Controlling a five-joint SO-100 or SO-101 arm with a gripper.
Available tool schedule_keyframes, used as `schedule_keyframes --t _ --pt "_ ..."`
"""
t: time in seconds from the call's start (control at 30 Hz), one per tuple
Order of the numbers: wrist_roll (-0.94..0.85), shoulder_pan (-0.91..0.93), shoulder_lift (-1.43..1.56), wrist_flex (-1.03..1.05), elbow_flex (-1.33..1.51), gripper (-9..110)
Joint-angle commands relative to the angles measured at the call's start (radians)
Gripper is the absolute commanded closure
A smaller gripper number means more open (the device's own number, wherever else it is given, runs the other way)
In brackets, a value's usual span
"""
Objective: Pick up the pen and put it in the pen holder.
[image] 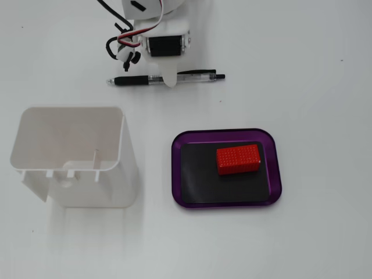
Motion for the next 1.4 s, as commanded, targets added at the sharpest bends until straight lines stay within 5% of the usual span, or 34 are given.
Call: schedule_keyframes --t 0.0,0.33,0.57,0.83,1.13,1.37 --pt "0.054 0.008 0.178 0.041 -0.012 102" --pt "0.454 0.009 0.758 0.143 -0.209 102" --pt "0.505 0.011 0.762 -0.141 -0.29 102" --pt "0.548 0.011 0.371 -0.238 -0.586 102" --pt "0.792 0.06 -0.169 -0.008 -1.21 102" --pt "0.862 0.127 -0.396 0.037 -1.39 102"
